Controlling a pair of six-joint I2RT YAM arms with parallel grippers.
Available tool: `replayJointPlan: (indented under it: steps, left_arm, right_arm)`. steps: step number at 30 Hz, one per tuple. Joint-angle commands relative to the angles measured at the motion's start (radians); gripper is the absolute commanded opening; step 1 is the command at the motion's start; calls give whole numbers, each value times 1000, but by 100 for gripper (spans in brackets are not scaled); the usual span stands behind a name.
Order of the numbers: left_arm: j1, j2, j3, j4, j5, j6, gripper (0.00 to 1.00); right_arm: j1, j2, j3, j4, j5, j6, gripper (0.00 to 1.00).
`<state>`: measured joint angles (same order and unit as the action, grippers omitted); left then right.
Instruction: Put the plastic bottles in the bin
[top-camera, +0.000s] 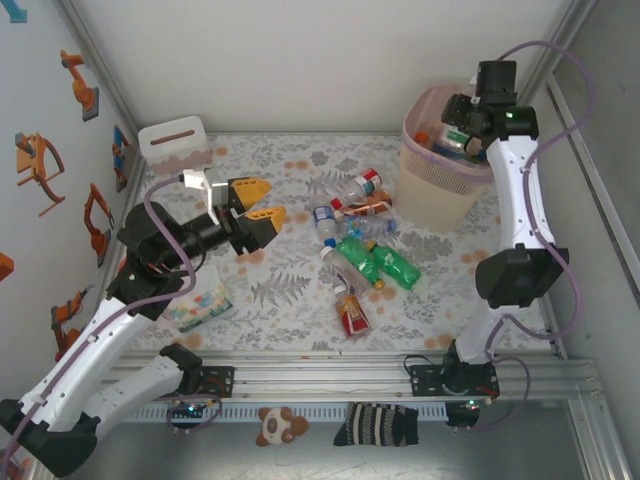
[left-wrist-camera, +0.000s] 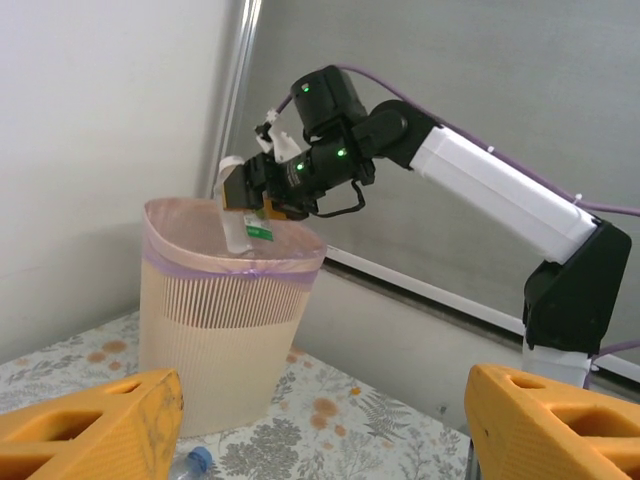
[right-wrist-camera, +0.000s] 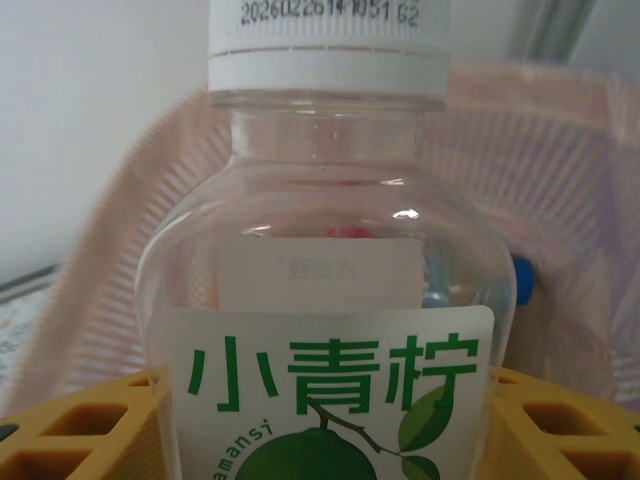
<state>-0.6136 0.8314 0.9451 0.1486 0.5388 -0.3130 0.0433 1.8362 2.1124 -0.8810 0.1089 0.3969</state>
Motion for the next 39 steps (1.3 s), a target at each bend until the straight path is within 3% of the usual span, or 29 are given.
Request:
replayJointPlan:
  steps: [1,11,20,29,39]
  left_arm:
    - [5,7,-11,37,6,-16,73]
    - [6,15,-26,30,4,-14,73]
    - [7,21,-31,18,1,-9,73]
    - [10,24,-33,7,-3,-5,73]
    - [12,33,-24,-11,-8,6,73]
  right_arm:
    - [-2,8,-51,-39,51,51,42]
    - [-9,64,-179,-45,23,65,44]
    - [-18,137,-190,-56,4,71,50]
    - [-21,130,-151,-81,13,74,73]
    - [-21,70,-82,-126,38,57,78]
